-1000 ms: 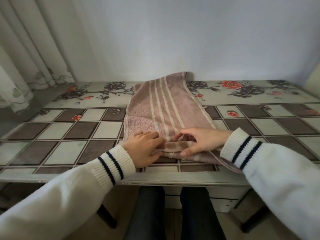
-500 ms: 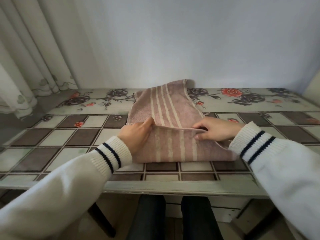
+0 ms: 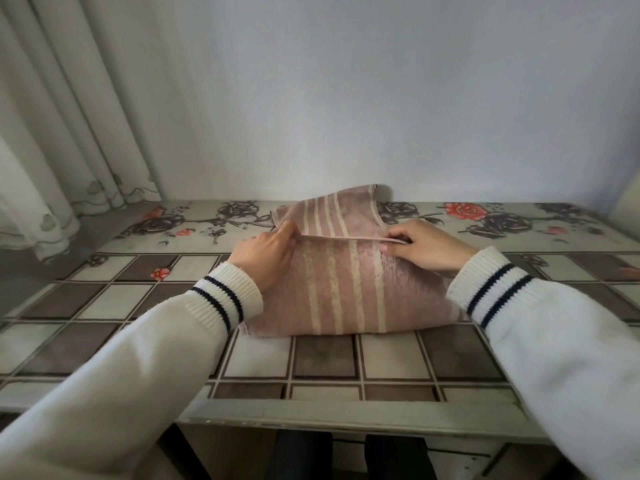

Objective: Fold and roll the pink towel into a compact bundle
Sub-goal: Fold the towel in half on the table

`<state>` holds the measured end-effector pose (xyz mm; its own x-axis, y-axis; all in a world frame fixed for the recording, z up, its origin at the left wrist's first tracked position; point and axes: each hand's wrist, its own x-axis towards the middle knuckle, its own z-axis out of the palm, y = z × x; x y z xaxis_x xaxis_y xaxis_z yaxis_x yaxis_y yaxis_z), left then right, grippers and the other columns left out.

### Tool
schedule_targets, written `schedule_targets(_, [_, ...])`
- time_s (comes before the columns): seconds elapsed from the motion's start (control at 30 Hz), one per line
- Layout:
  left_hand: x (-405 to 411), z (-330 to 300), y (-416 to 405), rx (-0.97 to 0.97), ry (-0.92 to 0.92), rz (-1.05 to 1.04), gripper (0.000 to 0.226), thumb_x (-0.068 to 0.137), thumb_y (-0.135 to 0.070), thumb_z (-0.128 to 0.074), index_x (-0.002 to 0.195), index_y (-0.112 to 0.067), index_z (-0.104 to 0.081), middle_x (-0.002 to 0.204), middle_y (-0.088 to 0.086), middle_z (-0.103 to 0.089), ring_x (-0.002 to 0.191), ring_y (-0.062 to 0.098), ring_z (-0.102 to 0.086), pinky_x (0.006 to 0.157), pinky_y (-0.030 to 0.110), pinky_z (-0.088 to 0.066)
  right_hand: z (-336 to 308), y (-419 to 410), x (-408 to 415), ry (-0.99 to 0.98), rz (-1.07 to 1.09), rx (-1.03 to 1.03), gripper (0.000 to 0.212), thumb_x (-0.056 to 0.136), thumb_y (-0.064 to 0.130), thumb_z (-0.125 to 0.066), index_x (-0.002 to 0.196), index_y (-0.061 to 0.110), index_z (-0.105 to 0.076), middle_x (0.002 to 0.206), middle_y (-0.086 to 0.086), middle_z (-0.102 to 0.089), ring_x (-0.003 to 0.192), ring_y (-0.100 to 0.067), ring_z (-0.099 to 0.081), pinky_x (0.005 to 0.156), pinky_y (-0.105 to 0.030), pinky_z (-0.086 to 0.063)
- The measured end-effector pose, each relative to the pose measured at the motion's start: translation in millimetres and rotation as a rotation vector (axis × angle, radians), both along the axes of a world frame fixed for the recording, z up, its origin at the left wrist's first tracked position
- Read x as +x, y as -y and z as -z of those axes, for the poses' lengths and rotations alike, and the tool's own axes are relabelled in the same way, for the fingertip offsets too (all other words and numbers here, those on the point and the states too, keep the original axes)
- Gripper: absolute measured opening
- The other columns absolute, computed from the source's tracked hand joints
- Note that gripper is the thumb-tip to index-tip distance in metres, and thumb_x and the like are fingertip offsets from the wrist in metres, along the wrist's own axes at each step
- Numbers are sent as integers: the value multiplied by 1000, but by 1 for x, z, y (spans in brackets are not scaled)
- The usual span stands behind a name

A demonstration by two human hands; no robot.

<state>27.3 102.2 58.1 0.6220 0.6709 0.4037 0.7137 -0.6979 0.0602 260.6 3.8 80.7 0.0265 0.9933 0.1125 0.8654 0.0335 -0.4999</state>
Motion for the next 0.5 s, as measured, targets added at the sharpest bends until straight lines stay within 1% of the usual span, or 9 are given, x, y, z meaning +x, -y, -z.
schedule_targets(0.07, [1, -2, -7, -10, 5, -16, 27, 99, -28, -26, 116, -14, -42, 99, 13, -68, 80, 31, -66, 59, 31, -37, -3, -5, 1, -4, 21, 23, 13, 92, 26, -54, 80, 22, -59, 70, 3, -57, 63, -12, -48, 54, -19, -33])
schedule_targets(0.13, [3, -3, -13, -22, 12, -26, 27, 99, -27, -26, 114, -13, -43, 99, 14, -67, 81, 31, -65, 58, 31, -36, -7, -13, 3, 13, 45, 34, 17, 92, 27, -53, 78, 19, -59, 65, 5, -54, 58, -9, -46, 49, -15, -32])
schedule_targets(0.2, [6, -4, -19, -32, 21, -32, 27, 99, -26, -27, 113, -12, -44, 101, 15, -67, 84, 32, -65, 60, 31, -36, -9, -22, 2, 35, 67, 30, 21, 92, 26, -52, 75, 17, -58, 61, 5, -49, 53, -8, -41, 47, -17, -29])
schedule_targets(0.23, [8, -6, -23, -34, 27, -38, 27, 99, -27, -27, 114, -11, -44, 103, 16, -66, 86, 32, -64, 62, 32, -36, -11, -26, 2, 35, 75, 28, 20, 93, 25, -52, 76, 16, -58, 60, 5, -48, 51, -8, -39, 46, -17, -29])
schedule_targets(0.3, [10, -10, -30, -34, 39, -59, 28, 99, -27, -27, 115, -12, -43, 107, 16, -65, 90, 33, -64, 64, 32, -37, -13, -34, 2, 13, 82, 40, 16, 93, 24, -51, 83, 15, -60, 60, 5, -48, 50, -8, -39, 41, -12, -32])
schedule_targets(0.37, [12, -14, -37, -27, 47, -76, 29, 99, -28, -26, 117, -13, -43, 108, 16, -65, 91, 34, -64, 65, 32, -38, -16, -41, 3, -18, 87, 64, 14, 93, 22, -52, 84, 14, -60, 59, 4, -48, 50, -9, -40, 39, -6, -34])
schedule_targets(0.4, [12, -16, -40, -22, 52, -79, 29, 99, -28, -26, 117, -13, -43, 108, 16, -66, 90, 34, -64, 65, 32, -38, -18, -44, 3, -24, 89, 75, 15, 93, 22, -52, 83, 14, -60, 59, 4, -47, 50, -9, -39, 39, -5, -34])
schedule_targets(0.5, [15, -23, -48, 10, 73, -91, 29, 99, -28, -26, 116, -13, -43, 106, 17, -66, 90, 35, -64, 67, 32, -37, -22, -54, 6, -16, 101, 84, 23, 93, 22, -52, 72, 16, -57, 56, 4, -45, 49, -9, -38, 42, -14, -31])
